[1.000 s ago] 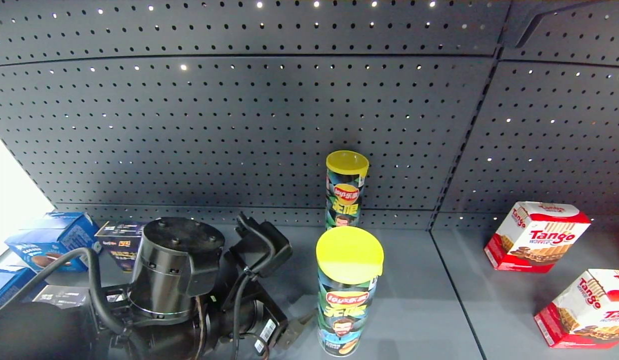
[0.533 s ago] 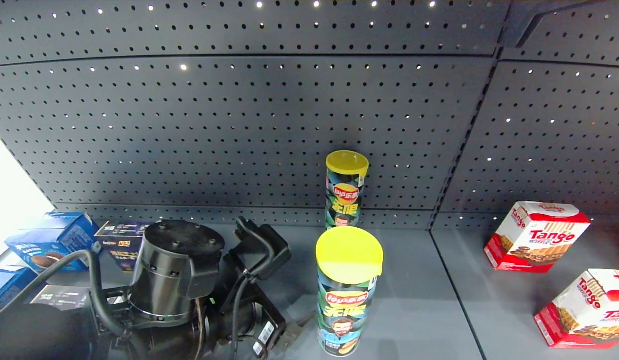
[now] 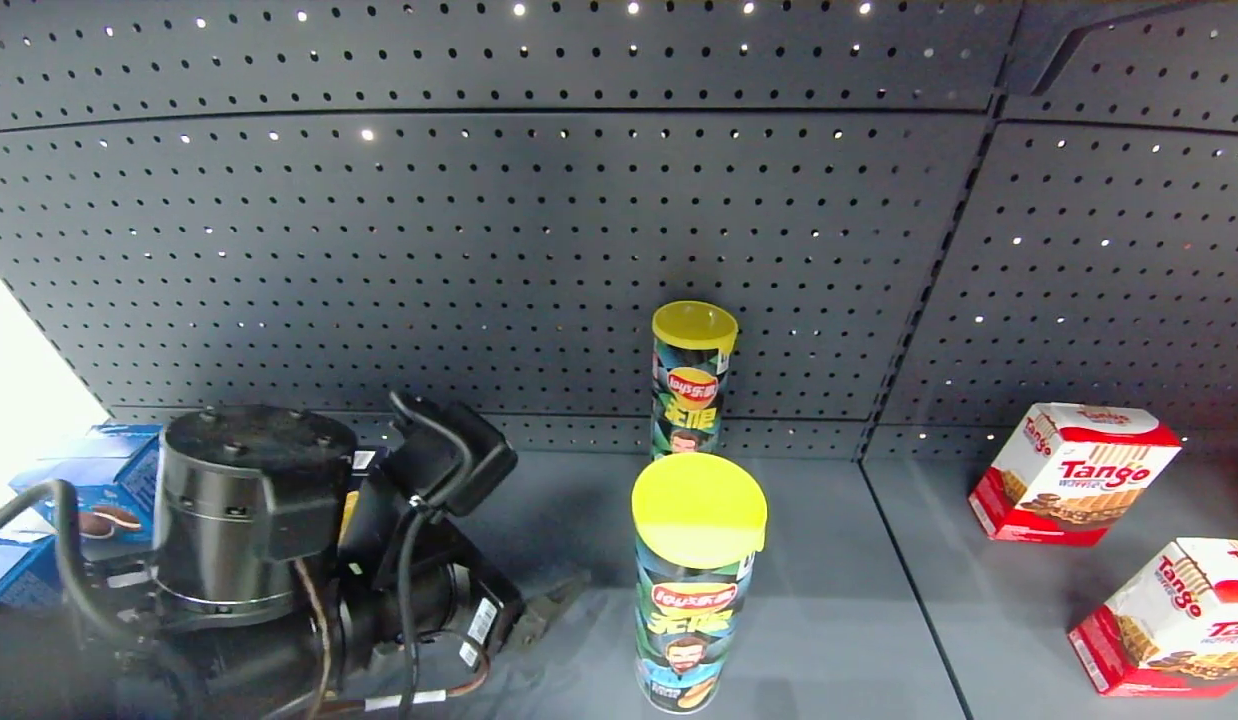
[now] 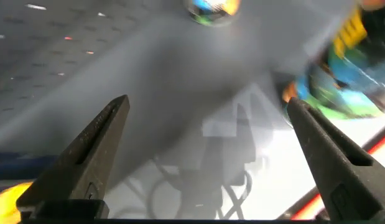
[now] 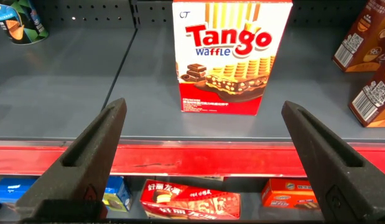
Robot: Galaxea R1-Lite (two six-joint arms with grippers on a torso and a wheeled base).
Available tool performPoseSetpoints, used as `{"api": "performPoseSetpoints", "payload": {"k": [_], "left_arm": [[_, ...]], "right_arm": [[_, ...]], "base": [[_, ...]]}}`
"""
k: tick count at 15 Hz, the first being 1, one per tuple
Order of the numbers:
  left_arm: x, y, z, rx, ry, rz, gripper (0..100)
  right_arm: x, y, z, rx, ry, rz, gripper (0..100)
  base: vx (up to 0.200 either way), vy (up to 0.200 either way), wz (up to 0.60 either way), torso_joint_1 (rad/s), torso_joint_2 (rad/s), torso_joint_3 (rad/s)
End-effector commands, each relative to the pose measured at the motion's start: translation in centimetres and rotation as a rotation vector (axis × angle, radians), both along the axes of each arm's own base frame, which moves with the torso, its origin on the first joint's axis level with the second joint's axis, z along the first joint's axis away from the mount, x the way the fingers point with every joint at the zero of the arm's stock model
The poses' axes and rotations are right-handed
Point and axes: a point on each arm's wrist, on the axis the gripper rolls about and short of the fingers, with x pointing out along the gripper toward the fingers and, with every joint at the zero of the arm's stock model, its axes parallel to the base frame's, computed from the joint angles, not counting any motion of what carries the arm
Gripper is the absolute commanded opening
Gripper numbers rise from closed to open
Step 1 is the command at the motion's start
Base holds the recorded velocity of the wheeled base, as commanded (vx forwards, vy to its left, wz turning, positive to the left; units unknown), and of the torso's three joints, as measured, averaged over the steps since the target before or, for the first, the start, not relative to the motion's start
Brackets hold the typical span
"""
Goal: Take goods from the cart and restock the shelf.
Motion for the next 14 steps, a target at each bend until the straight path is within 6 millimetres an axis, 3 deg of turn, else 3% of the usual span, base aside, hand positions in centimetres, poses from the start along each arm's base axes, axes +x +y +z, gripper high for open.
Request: {"api": "performPoseSetpoints", "payload": {"k": [1,3,6,7,10,11,14], "left_arm": [[-0.7,2.9,2.9,-0.073,-0.105,0.089,100],[-2.0,5.8,5.2,-0.128,-0.207,0.207,100],[-5.2,8.1,7.6,-0.194,-0.342,0.314,100],[-6.9,9.2,7.1,-0.196,-0.368,0.368,100],[-12.5,13.1,3.1,-0.214,-0.408,0.510,100],[-13.6,13.5,2.6,-0.227,-0.417,0.524,100],[-16.7,14.6,-2.2,-0.170,-0.345,0.571,100]], "right_arm": [[0.0,0.0,0.0,0.000,0.001,0.000,100],[0.0,0.0,0.0,0.000,0.001,0.000,100],[0.0,0.0,0.0,0.000,0.001,0.001,100],[0.0,0.0,0.0,0.000,0.001,0.001,100],[0.0,0.0,0.0,0.000,0.001,0.001,100],[0.0,0.0,0.0,0.000,0.001,0.001,100],[0.0,0.0,0.0,0.000,0.001,0.000,100]], "base": [[0.000,0.000,0.00,0.000,0.00,0.000],[0.000,0.000,0.00,0.000,0.00,0.000],[0.000,0.000,0.00,0.000,0.00,0.000],[0.000,0.000,0.00,0.000,0.00,0.000],[0.000,0.000,0.00,0.000,0.00,0.000],[0.000,0.000,0.00,0.000,0.00,0.000],[0.000,0.000,0.00,0.000,0.00,0.000]]}}
